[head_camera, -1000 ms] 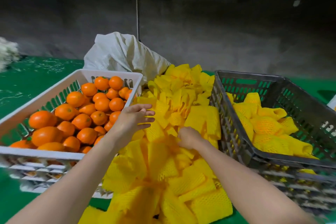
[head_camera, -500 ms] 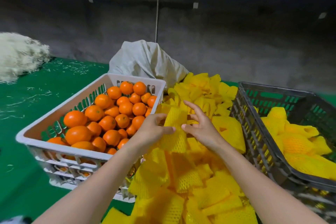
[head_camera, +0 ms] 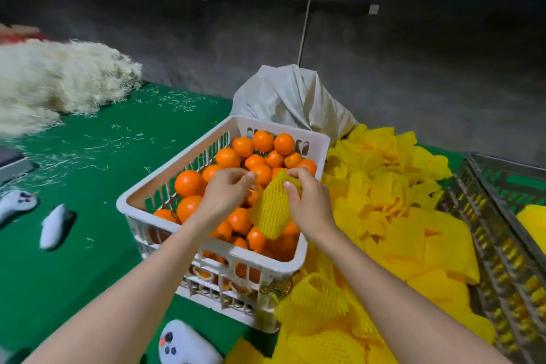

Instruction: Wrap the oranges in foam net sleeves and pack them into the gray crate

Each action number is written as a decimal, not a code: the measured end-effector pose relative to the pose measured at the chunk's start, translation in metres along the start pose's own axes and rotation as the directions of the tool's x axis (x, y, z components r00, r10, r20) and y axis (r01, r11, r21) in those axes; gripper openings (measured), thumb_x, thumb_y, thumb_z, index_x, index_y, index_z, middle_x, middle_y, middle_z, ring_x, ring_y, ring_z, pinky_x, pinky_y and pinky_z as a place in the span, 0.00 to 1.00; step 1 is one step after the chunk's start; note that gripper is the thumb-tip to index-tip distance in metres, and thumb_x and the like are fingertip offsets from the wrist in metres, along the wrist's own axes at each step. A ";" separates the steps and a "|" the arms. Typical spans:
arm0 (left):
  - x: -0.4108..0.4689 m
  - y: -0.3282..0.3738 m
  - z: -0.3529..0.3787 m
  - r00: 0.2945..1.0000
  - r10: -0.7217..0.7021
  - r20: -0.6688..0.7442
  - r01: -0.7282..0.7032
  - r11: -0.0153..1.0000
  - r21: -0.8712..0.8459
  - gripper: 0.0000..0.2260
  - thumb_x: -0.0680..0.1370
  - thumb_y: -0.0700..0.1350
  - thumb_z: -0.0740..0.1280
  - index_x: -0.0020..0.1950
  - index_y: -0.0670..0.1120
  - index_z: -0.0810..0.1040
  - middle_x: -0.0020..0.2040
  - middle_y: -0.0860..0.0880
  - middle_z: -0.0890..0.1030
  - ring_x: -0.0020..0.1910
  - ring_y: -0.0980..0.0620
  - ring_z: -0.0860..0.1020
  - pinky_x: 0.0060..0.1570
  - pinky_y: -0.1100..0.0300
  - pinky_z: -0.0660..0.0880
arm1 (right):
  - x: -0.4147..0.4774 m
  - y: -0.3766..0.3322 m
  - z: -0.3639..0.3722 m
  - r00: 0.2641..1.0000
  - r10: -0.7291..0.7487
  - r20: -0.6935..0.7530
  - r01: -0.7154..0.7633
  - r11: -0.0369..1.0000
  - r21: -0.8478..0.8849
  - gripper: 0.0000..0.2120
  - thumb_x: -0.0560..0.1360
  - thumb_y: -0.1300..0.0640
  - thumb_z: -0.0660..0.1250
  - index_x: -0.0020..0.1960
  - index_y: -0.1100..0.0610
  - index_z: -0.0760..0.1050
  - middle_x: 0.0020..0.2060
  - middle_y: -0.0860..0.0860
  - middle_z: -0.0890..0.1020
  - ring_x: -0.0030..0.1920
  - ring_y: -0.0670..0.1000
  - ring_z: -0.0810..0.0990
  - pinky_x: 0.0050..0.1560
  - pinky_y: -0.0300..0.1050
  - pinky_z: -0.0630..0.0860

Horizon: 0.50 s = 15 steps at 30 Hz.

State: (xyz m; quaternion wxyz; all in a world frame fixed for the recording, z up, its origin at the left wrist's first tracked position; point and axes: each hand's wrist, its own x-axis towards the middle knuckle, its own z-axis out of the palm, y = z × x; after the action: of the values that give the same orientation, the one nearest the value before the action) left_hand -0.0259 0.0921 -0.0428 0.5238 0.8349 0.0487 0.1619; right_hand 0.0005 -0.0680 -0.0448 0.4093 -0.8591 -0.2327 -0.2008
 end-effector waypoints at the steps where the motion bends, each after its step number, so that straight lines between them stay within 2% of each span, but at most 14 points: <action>1: 0.011 -0.011 -0.011 0.999 -0.001 -0.039 0.007 0.988 0.153 0.08 0.80 0.43 0.63 0.51 0.42 0.81 0.52 0.42 0.82 0.48 0.48 0.79 0.48 0.52 0.75 | 0.001 -0.003 0.011 0.999 0.009 0.040 -0.009 1.000 -0.003 0.10 0.78 0.60 0.62 0.58 0.60 0.74 0.53 0.56 0.80 0.53 0.58 0.76 0.44 0.46 0.66; 2: 0.023 -0.023 -0.021 0.998 -0.002 -0.055 0.021 0.941 0.337 0.07 0.79 0.41 0.63 0.53 0.43 0.80 0.57 0.41 0.80 0.50 0.45 0.77 0.49 0.52 0.73 | 0.001 -0.004 0.020 0.996 0.015 0.088 -0.014 1.000 -0.010 0.10 0.78 0.60 0.62 0.58 0.60 0.74 0.51 0.57 0.80 0.52 0.58 0.75 0.43 0.48 0.66; 4: 0.042 -0.044 -0.037 0.996 -0.080 -0.046 0.090 0.739 0.668 0.12 0.77 0.41 0.64 0.60 0.44 0.76 0.62 0.38 0.74 0.55 0.40 0.74 0.50 0.49 0.72 | 0.000 -0.007 0.034 0.983 0.020 0.183 -0.015 0.999 -0.029 0.09 0.79 0.59 0.62 0.57 0.59 0.73 0.46 0.58 0.80 0.45 0.58 0.75 0.38 0.49 0.62; 6: 0.054 -0.060 -0.047 0.981 -0.187 -0.051 0.146 0.539 0.830 0.17 0.76 0.46 0.64 0.64 0.44 0.71 0.65 0.40 0.68 0.56 0.37 0.74 0.47 0.46 0.72 | 0.001 -0.006 0.042 0.971 0.022 0.239 -0.016 1.000 -0.026 0.08 0.79 0.59 0.62 0.57 0.58 0.73 0.43 0.57 0.79 0.40 0.55 0.74 0.36 0.48 0.63; 7: 0.058 -0.067 -0.048 0.977 -0.210 -0.037 0.138 0.491 0.860 0.19 0.76 0.47 0.63 0.65 0.45 0.69 0.67 0.41 0.65 0.55 0.37 0.75 0.42 0.48 0.72 | 0.000 -0.005 0.045 0.966 0.020 0.256 -0.012 0.999 -0.031 0.09 0.79 0.59 0.61 0.58 0.58 0.73 0.45 0.56 0.79 0.41 0.54 0.74 0.37 0.48 0.64; 10: 0.069 -0.081 -0.045 0.975 -0.224 0.002 0.107 0.474 0.874 0.22 0.77 0.48 0.63 0.70 0.45 0.64 0.69 0.39 0.62 0.56 0.36 0.75 0.40 0.49 0.71 | -0.002 -0.002 0.048 0.955 0.005 0.295 0.014 0.998 -0.062 0.09 0.79 0.58 0.61 0.58 0.57 0.72 0.48 0.54 0.79 0.46 0.55 0.75 0.39 0.49 0.65; 13: 0.074 -0.083 -0.044 0.981 -0.193 -0.025 0.125 0.529 0.840 0.21 0.77 0.43 0.61 0.70 0.44 0.64 0.66 0.37 0.65 0.53 0.34 0.76 0.39 0.49 0.72 | -0.003 -0.002 0.048 0.954 -0.012 0.298 0.026 0.999 -0.043 0.07 0.79 0.58 0.61 0.56 0.56 0.71 0.40 0.55 0.78 0.37 0.55 0.75 0.35 0.52 0.66; 15: 0.074 -0.081 -0.047 0.989 -0.138 -0.047 0.120 0.587 0.801 0.19 0.78 0.41 0.60 0.69 0.45 0.66 0.65 0.38 0.66 0.52 0.35 0.76 0.40 0.49 0.73 | -0.002 -0.002 0.047 0.961 -0.029 0.274 0.026 1.000 0.014 0.05 0.79 0.58 0.61 0.54 0.55 0.71 0.35 0.56 0.76 0.30 0.53 0.72 0.30 0.50 0.63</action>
State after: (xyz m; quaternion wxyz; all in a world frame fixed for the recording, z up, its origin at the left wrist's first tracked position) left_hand 0.0354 0.1873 -0.0799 0.1042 0.9767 0.1713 0.0760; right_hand 0.0045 -0.0301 -0.0720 0.3746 -0.8732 -0.3000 -0.0843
